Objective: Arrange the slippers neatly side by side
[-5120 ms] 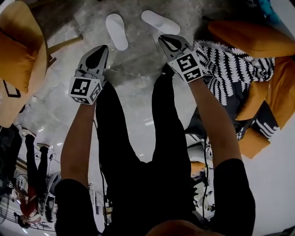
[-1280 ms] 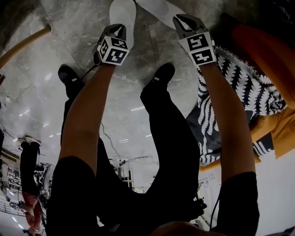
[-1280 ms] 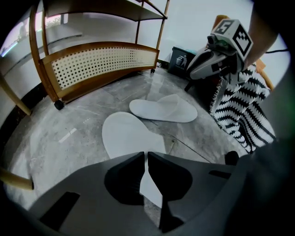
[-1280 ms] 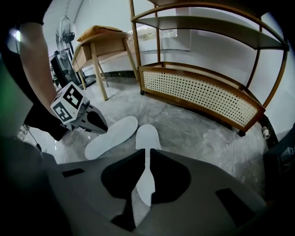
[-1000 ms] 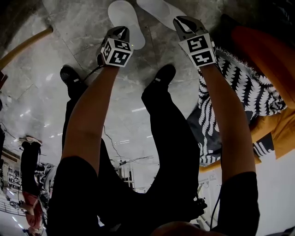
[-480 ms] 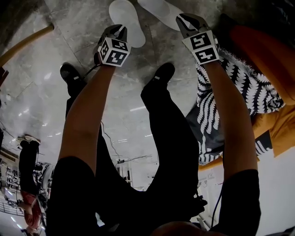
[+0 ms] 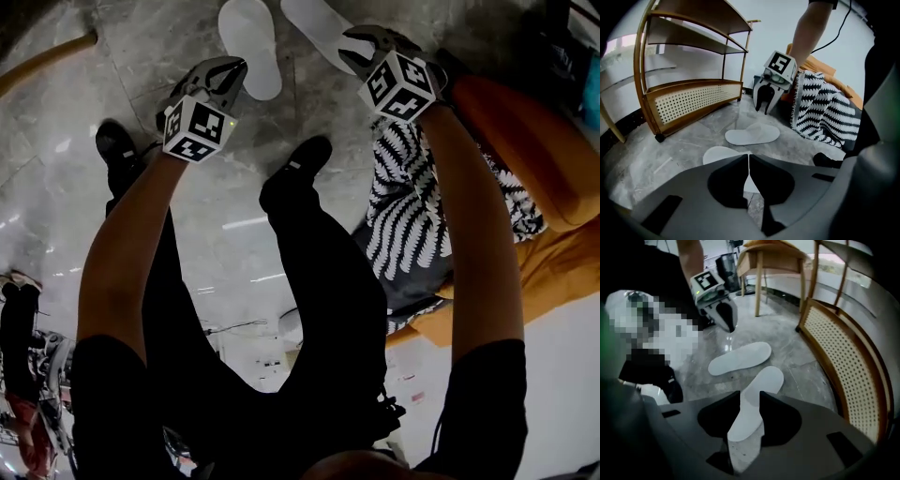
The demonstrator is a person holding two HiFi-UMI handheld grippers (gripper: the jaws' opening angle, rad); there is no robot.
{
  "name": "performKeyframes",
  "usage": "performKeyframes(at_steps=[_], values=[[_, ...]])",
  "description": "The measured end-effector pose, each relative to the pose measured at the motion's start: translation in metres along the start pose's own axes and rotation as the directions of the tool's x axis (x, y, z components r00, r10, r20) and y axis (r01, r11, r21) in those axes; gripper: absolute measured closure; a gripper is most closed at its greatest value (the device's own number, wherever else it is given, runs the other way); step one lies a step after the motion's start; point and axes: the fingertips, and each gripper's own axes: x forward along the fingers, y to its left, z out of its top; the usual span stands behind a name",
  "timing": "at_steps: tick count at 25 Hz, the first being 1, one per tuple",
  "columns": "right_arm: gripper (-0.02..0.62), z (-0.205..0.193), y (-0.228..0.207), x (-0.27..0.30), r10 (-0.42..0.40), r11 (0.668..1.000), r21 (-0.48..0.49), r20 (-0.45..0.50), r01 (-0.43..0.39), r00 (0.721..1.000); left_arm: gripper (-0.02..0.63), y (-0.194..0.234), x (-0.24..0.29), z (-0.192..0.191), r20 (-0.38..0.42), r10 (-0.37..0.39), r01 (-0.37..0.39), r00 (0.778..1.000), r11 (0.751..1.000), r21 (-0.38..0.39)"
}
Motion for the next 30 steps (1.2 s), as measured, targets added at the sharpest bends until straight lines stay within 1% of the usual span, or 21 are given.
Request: performKeyframes(at_steps=[1,3,5,7,9,11,12,14,16,19,21,23,25,26,27,28,30], values=[[0.454,-0.002,0.002,0.005,0.031,0.997,-0.066,-0.027,-0.033,0.999,0.584,0.003,-0.004,0.0,0.017,0.002,-0.002,1.0,1.0,-0.008],[0.454,-0.004,0.006,0.014,0.085,0.979,-0.179,-0.076,-0.098,0.993,0.586,0.008,-0.01,-0.003,0.046,0.006,-0.005,0.999,1.0,-0.022],[0.454,-0.009,0.011,0.024,0.143,0.948,-0.267,-0.13,-0.173,0.981,0.586,0.012,-0.013,-0.008,0.063,0.005,-0.003,0.998,1.0,-0.027],[0.454,-0.015,0.012,0.034,0.192,0.91,-0.332,-0.19,-0.247,0.963,0.586,0.019,-0.014,-0.012,0.076,0.009,-0.007,0.997,1.0,-0.021],[0.454,-0.019,0.014,0.042,0.23,0.874,-0.373,-0.245,-0.311,0.942,0.586,0.023,-0.016,-0.016,0.084,0.021,-0.018,0.996,0.999,-0.032],[0.454,-0.025,0.019,0.048,0.266,0.843,-0.388,-0.302,-0.373,0.916,0.586,0.025,-0.019,-0.02,0.085,0.028,-0.025,0.996,0.999,-0.046],[0.454,-0.029,0.02,0.05,0.281,0.831,-0.386,-0.33,-0.401,0.901,0.586,0.025,-0.02,-0.022,0.084,0.027,-0.023,0.996,0.999,-0.045],[0.456,-0.034,0.021,0.053,0.304,0.819,-0.366,-0.375,-0.441,0.876,0.586,0.028,-0.021,-0.023,0.081,0.022,-0.02,0.996,0.999,-0.027],[0.461,-0.038,0.02,0.055,0.312,0.814,-0.352,-0.408,-0.463,0.858,0.586,0.035,-0.023,-0.023,0.085,0.026,-0.024,0.996,1.0,-0.018],[0.49,-0.046,0.017,0.054,0.315,0.81,-0.333,-0.448,-0.483,0.837,0.586,0.049,-0.027,-0.021,0.093,0.04,-0.038,0.995,0.999,-0.015],[0.518,-0.046,0.017,0.053,0.319,0.812,-0.319,-0.458,-0.488,0.83,0.586,0.055,-0.031,-0.021,0.09,0.045,-0.044,0.995,0.999,-0.007],[0.542,-0.046,0.019,0.051,0.31,0.806,-0.329,-0.474,-0.492,0.824,0.586,0.058,-0.036,-0.02,0.084,0.048,-0.048,0.995,0.999,-0.005],[0.553,-0.047,0.02,0.048,0.305,0.808,-0.322,-0.488,-0.493,0.818,0.586,0.059,-0.041,-0.019,0.081,0.048,-0.048,0.996,0.999,-0.003],[0.555,-0.046,0.021,0.045,0.31,0.818,-0.302,-0.484,-0.489,0.818,0.586,0.058,-0.044,-0.019,0.078,0.043,-0.043,0.996,0.999,-0.001],[0.557,-0.043,0.021,0.042,0.319,0.835,-0.27,-0.471,-0.479,0.822,0.586,0.057,-0.048,-0.019,0.072,0.037,-0.038,0.997,0.999,0.002],[0.557,-0.039,0.021,0.037,0.329,0.858,-0.227,-0.446,-0.461,0.832,0.586,0.056,-0.052,-0.019,0.067,0.033,-0.033,0.997,0.999,0.002],[0.558,-0.027,0.017,0.025,0.339,0.908,-0.116,-0.363,-0.403,0.868,0.586,0.052,-0.062,-0.015,0.061,0.025,-0.025,0.998,1.0,-0.001]])
